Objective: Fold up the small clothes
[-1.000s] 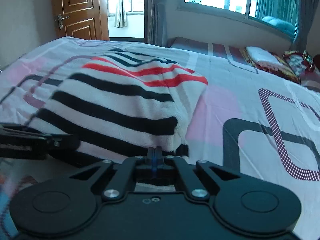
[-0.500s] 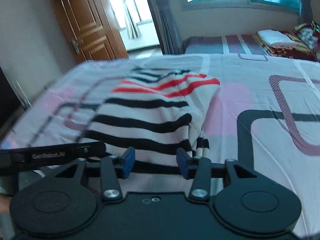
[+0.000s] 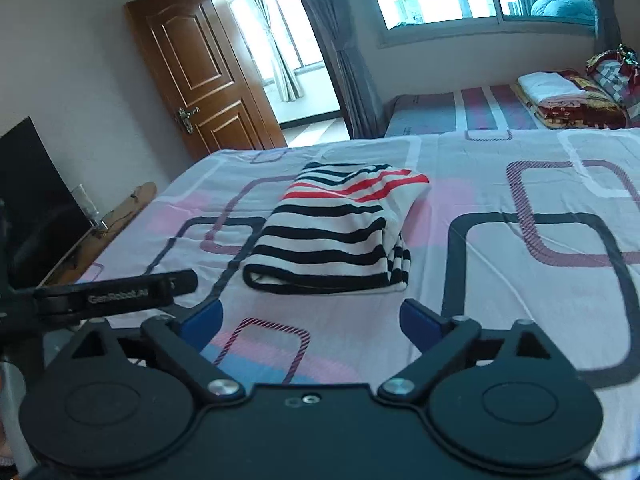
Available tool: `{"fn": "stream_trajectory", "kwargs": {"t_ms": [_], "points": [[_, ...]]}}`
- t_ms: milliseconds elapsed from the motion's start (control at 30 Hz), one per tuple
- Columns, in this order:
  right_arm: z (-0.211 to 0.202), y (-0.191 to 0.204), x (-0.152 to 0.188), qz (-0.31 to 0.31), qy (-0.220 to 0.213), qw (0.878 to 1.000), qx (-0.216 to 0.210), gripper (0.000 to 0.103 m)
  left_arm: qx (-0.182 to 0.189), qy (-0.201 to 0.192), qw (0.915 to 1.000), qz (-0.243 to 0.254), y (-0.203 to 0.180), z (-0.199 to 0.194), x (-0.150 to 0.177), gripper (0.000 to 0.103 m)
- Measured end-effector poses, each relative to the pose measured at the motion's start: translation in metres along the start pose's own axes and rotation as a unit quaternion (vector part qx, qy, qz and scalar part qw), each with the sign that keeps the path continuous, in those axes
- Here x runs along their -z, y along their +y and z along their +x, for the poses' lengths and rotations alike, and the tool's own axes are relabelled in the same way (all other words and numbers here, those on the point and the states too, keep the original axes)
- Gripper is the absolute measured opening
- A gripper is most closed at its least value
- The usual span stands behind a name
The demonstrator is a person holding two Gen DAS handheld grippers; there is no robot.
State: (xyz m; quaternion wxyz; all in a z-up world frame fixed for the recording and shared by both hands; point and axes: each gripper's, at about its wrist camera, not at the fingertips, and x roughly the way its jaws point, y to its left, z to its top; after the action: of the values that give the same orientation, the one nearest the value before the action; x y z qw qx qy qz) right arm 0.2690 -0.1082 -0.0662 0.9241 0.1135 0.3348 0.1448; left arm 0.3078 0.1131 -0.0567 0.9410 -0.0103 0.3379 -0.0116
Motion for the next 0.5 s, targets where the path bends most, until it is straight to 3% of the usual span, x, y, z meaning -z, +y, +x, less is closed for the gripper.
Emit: {"fn": "stream_trajectory", "kwargs": {"t_ms": [67,133,233,300,500], "points": [[-0.015,0.003,0.004,0.003,-0.005,1.0,0.0,0.096,0.023,0.007,0.9997,-0.007,0.0,-0.02,0.001,0.103],[-0.03,0.005,0.007,0.005,-0.009,1.0,0.001,0.097,0.007,0.001,0.9998,-0.019,-0.002,-0.039,0.005,0.103],[-0.052,0.01,0.011,-0.004,-0.018,1.0,0.004,0.098,-0.035,-0.048,0.9979,-0.026,-0.008,-0.068,0.014,0.103],[-0.064,0.016,0.015,-0.017,-0.025,0.999,0.012,0.1,-0.041,-0.055,0.9972,-0.029,-0.011,-0.081,0.018,0.103],[-0.091,0.034,0.022,-0.056,-0.064,0.993,0.082,0.102,-0.029,-0.061,0.9977,-0.011,-0.017,-0.107,0.03,0.103]]}}
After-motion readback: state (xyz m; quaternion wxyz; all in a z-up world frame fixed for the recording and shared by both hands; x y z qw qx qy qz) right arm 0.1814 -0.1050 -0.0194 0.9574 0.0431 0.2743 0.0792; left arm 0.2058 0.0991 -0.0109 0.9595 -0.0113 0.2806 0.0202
